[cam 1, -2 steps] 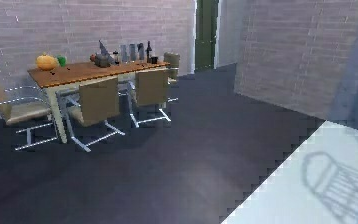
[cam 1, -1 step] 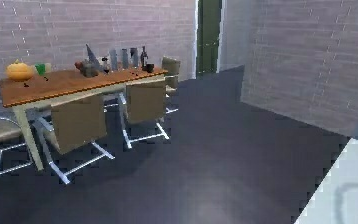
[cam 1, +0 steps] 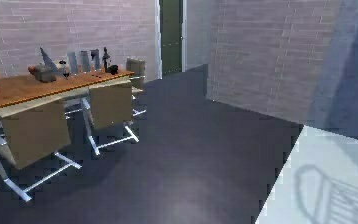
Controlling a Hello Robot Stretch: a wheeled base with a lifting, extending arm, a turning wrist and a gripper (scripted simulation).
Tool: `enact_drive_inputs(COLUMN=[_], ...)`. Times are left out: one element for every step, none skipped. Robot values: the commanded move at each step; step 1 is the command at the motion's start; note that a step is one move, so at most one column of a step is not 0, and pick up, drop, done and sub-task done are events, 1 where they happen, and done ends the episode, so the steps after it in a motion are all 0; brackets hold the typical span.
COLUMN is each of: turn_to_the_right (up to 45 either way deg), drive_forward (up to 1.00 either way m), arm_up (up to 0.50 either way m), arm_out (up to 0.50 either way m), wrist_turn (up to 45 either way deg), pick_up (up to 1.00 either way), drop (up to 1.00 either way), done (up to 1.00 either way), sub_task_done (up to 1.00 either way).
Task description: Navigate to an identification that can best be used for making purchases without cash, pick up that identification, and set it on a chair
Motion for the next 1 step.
enact_drive_inputs(turn_to_the_right=[0.0], drive_forward=[1.00], arm_up=[0.00], arm_out=[0.00], wrist_turn=[0.0], pick_up=[0.00], drop=[0.00], done=[0.00], sub_task_done=[0.00])
